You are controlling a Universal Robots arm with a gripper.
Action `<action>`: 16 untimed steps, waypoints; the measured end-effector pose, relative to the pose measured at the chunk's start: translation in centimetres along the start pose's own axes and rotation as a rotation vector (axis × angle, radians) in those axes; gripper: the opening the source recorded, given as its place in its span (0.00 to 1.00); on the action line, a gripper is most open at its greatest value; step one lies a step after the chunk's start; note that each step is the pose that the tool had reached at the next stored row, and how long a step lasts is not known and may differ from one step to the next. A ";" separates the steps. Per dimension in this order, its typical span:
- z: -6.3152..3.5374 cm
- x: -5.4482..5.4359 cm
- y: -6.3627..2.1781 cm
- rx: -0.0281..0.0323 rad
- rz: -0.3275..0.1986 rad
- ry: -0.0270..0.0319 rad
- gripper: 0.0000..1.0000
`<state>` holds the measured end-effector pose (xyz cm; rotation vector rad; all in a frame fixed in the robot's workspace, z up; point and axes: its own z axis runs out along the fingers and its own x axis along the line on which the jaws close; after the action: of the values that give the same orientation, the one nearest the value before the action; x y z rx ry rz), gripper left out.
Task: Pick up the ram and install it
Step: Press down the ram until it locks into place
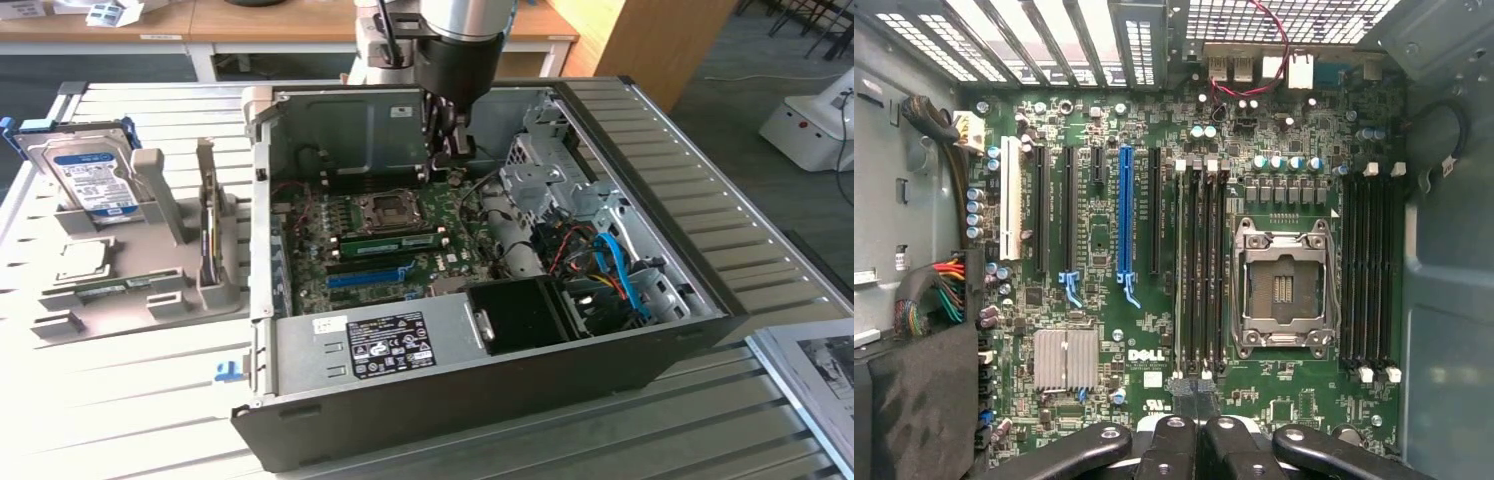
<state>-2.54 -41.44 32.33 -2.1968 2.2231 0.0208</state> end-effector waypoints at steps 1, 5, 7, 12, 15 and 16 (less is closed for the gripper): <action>0.00 0.0 0.00 0.0000 0.000 0.0000 0.10; 0.01 0.0 -0.36 -0.0003 0.000 -0.0003 0.10; 0.00 0.0 -0.72 -0.0009 0.000 0.0000 0.10; 0.00 0.0 -1.46 -0.0013 0.000 0.0001 0.10; 0.00 0.0 -1.46 -0.0013 0.000 0.0000 0.10; 0.00 0.0 -1.46 -0.0012 0.000 0.0000 0.10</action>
<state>-1.08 -41.44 32.33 -2.1974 2.2238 0.0222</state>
